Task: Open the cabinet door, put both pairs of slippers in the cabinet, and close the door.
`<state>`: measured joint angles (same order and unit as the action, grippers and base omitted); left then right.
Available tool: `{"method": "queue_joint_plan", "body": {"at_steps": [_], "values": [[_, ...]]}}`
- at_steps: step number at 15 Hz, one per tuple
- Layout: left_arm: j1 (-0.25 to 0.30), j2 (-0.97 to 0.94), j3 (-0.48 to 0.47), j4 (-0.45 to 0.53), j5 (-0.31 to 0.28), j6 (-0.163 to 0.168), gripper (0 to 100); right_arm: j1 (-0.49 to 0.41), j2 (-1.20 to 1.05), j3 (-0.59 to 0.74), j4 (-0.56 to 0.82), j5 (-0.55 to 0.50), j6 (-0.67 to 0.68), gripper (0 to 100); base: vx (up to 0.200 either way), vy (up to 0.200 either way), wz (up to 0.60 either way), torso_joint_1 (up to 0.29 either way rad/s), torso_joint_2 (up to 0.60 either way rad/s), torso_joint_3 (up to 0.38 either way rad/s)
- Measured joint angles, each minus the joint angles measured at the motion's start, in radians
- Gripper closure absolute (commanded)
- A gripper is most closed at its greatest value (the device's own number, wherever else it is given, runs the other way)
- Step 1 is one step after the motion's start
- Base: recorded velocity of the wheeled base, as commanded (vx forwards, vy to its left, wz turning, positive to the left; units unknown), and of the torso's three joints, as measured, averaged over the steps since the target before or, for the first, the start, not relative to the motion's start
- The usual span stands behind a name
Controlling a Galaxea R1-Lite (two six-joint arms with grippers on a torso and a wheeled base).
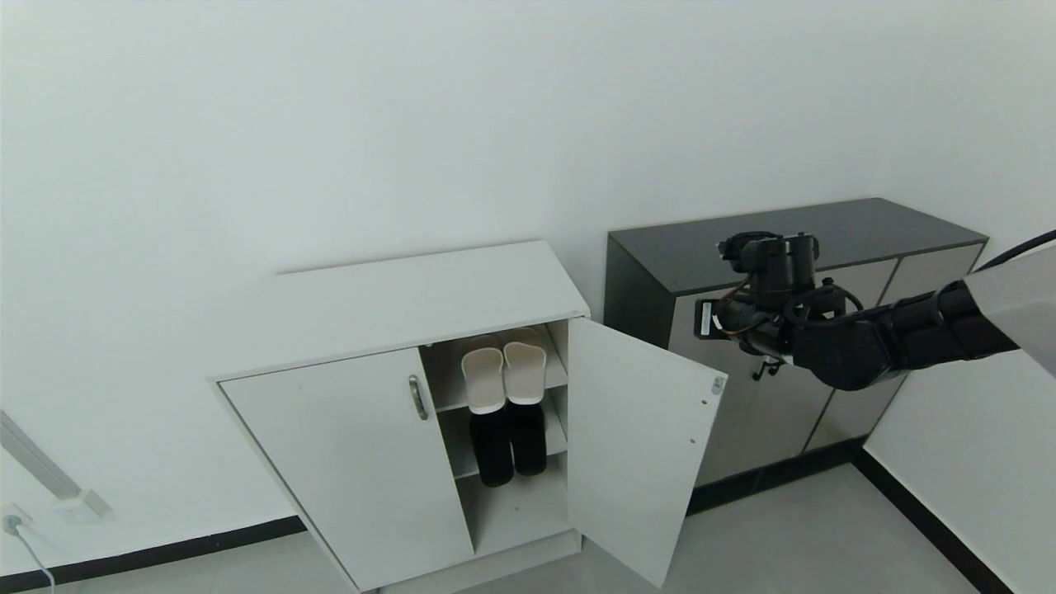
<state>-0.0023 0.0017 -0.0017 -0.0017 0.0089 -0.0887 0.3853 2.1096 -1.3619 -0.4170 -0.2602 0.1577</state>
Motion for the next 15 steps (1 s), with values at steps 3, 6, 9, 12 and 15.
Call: {"method": "queue_joint_plan", "body": {"at_steps": [3, 6, 9, 12, 15], "values": [[0.0, 0.0, 0.0, 0.0, 0.0, 0.0, 100, -0.004, 0.039, -0.021, 0.002, 0.0, 0.0, 100, 0.0, 0.0, 0.0, 0.0, 0.0, 0.0], [0.0, 0.0, 0.0, 0.0, 0.0, 0.0, 100, -0.008, 0.061, -0.031, 0.003, 0.0, 0.0, 100, 0.0, 0.0, 0.0, 0.0, 0.0, 0.0], [0.0, 0.0, 0.0, 0.0, 0.0, 0.0, 100, -0.006, 0.076, -0.033, 0.003, 0.0, 0.001, 100, 0.0, 0.0, 0.0, 0.0, 0.0, 0.0], [0.001, 0.0, 0.0, 0.0, 0.0, 0.0, 100, -0.007, 0.097, -0.031, -0.003, -0.003, 0.007, 100, 0.0, 0.0, 0.0, 0.0, 0.0, 0.0], [0.0, 0.0, 0.0, -0.001, 0.0, 0.0, 100, -0.004, 0.123, -0.029, -0.007, -0.004, 0.023, 100, 0.0, 0.0, 0.0, 0.0, 0.0, 0.0]]}}
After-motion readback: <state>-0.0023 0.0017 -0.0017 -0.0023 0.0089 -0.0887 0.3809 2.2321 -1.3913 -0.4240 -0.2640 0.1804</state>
